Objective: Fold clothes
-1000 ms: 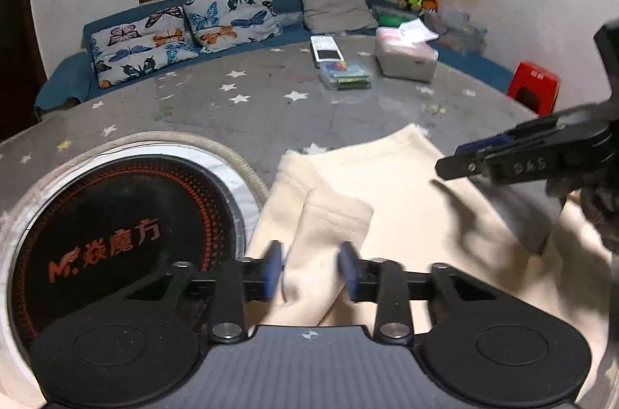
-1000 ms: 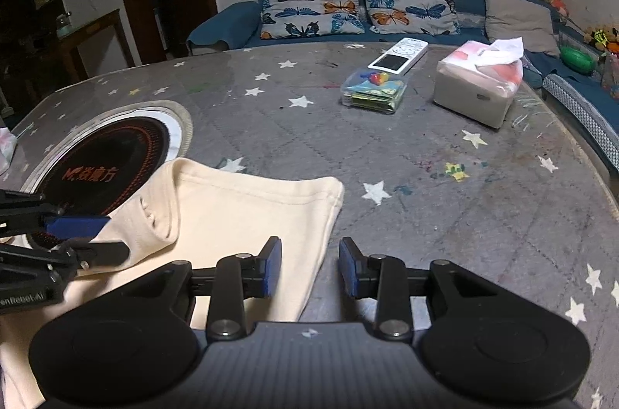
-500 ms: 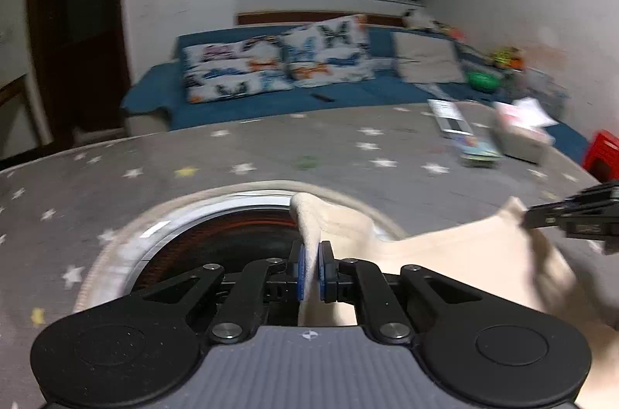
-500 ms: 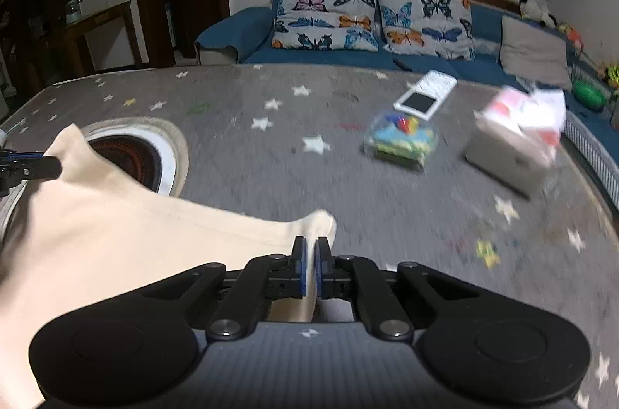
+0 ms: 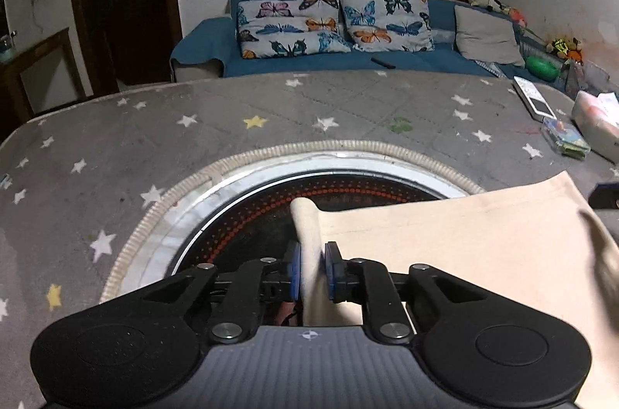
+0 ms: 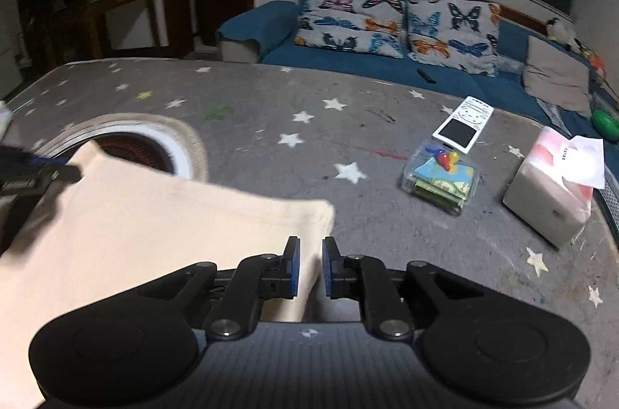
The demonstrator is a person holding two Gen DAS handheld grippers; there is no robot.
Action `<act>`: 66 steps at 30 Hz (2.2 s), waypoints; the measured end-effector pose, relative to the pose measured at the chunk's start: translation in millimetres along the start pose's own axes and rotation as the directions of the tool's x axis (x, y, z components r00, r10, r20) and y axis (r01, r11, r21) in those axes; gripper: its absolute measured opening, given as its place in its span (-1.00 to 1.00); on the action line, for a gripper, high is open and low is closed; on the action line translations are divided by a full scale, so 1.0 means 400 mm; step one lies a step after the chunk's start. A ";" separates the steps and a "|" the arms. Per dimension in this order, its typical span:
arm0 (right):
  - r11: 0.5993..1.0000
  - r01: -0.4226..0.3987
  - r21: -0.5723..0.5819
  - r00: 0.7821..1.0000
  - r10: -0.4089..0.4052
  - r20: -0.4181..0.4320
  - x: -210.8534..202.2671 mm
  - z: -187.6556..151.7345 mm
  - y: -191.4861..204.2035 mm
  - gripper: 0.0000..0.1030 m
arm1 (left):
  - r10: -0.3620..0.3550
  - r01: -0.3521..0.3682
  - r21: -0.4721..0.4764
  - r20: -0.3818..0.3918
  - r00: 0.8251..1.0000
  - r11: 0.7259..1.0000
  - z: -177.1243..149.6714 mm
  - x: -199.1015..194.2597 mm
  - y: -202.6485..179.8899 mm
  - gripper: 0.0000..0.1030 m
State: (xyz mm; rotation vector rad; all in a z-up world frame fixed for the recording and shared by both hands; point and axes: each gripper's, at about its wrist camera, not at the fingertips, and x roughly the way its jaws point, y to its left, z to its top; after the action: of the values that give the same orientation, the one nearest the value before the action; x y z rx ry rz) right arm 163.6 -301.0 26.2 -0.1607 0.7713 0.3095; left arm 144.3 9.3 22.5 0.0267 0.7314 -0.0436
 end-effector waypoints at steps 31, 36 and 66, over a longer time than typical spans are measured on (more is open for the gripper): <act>0.961 -0.142 -0.237 0.990 0.140 -0.025 -0.401 -0.344 0.177 -0.30 | -0.395 0.359 0.417 -0.001 0.919 0.835 -0.331 -0.433 -0.289 -0.52; 0.995 -0.040 -0.092 0.999 0.040 -0.006 -0.418 -0.355 0.077 -0.30 | -0.479 0.425 0.486 -0.014 0.878 0.764 -0.345 -0.454 -0.355 -0.18; 0.865 0.452 0.218 0.890 -0.454 -0.043 -0.329 -0.436 -0.303 -0.91 | -0.538 0.502 0.538 -0.104 0.837 0.677 -0.398 -0.422 -0.400 -0.80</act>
State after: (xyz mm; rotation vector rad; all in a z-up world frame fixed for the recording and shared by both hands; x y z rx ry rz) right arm -0.1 -488.3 -0.7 -0.1239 0.7284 -0.2261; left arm -95.4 -139.1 15.2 0.3680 0.6218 -0.8127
